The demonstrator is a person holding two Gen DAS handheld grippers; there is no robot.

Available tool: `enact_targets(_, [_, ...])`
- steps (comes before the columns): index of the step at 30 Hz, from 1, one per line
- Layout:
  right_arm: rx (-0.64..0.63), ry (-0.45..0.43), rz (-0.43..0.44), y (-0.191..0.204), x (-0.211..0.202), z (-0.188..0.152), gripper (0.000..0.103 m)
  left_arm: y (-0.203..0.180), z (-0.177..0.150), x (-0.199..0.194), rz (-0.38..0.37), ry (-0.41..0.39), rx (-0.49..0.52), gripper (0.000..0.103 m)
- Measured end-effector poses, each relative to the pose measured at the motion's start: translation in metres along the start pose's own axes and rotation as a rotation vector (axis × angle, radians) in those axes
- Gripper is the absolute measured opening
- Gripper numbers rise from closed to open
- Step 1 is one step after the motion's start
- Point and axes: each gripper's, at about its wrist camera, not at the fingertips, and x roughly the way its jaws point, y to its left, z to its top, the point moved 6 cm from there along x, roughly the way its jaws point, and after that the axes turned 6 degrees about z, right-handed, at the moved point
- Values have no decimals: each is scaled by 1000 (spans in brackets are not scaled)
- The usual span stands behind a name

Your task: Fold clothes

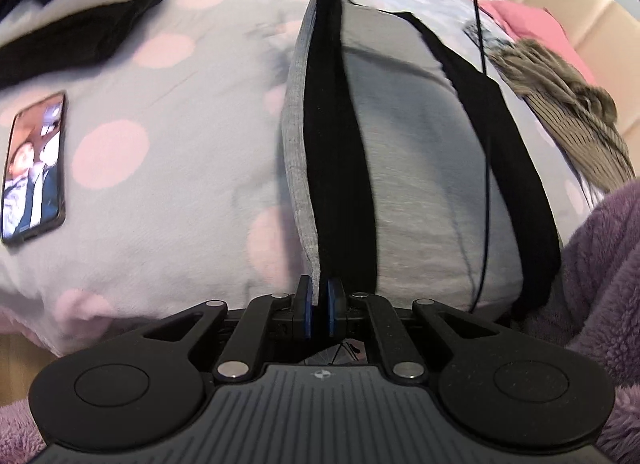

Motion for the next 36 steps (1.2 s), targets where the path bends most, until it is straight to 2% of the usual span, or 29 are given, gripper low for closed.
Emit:
enact_targets(4, [54,5,-33,20,-3,-30,13,-22,0,-3,-18,-8,82,5])
enact_targets(11, [151,-13,-69,39,17,-69,13,-65,1,0,-74,-5,228,5])
enact_targets(17, [208,-39,-75,41,41,-89,13,-98,-2,15,-97,25,333,5])
enact_targets(25, [252,-55,-79,52,65,-105,15,-111,-7,36,-86,81,390,6])
enact_targets(27, [269,-54,-94,55,61,-110,19,-115,-9,36,-94,80,404,6])
enact_targets(28, [286,-51,-106,57,58,-113,28,-117,-11,36,-98,79,412,8])
enact_targets(29, [303,-51,-115,59,55,-116,31,-119,-12,36,-102,78,419,9])
enact_targets(33, [378,-87,-144,75,33,-125,32,-128,-19,36,-131,80,451,13])
enact_targets(36, [491,-156,-141,95,11,-121,32,-135,-25,32,-129,83,480,15])
